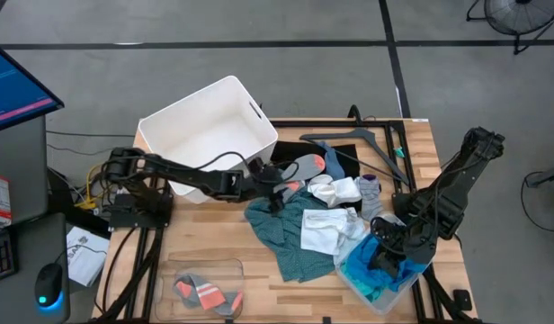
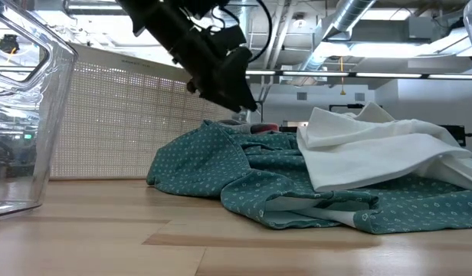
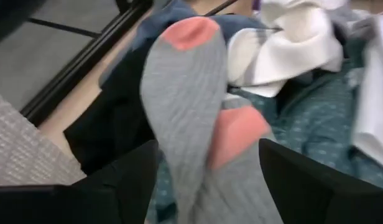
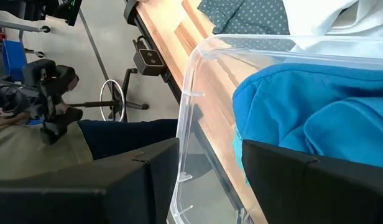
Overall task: Pick & Place Cloths
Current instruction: Put the gray and pink sock into the left transparent bin
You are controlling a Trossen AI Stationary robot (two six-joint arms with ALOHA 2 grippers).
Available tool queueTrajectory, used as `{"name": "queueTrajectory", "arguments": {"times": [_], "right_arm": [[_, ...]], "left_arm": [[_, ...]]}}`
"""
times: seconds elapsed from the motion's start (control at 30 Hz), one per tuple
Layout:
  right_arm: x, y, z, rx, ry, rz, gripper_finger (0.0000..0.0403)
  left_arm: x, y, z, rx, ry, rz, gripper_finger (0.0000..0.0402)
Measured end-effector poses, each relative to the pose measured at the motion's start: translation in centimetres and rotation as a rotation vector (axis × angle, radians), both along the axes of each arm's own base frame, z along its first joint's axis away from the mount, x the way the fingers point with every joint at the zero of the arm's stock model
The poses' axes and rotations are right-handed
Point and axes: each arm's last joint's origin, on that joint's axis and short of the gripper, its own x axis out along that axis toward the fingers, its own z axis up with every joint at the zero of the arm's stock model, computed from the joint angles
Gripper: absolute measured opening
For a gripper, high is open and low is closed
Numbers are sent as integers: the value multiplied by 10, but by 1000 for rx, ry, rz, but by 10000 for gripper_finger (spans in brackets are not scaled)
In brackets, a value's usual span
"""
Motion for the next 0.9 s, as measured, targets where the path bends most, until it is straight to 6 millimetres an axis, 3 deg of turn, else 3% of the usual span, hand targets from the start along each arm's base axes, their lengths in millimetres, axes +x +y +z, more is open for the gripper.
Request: {"name": "queueTrajectory", "arguments": {"times": [0.17, 0.33, 0.47, 0.63, 0.77, 0.9], "right_arm": [[0, 0, 0, 1, 1, -1, 173], [0, 0, 0, 3, -1, -1, 170], [1, 1, 1, 13, -9, -1, 168], [1, 1, 2, 23, -17, -1, 168], [2, 2, 2, 29, -21, -1, 167], [2, 2, 3, 33, -25, -1, 166]], "left_arm": [[4, 3, -11, -124, -7, 1, 262], [5, 4, -30, -205, 46, 25, 233], [6, 3, -33, -276, 36, 35, 170], [4, 2, -29, -300, 24, 35, 22], [4, 1, -28, -309, 24, 27, 3], [0, -5, -9, -323, -32, -14, 1]]}}
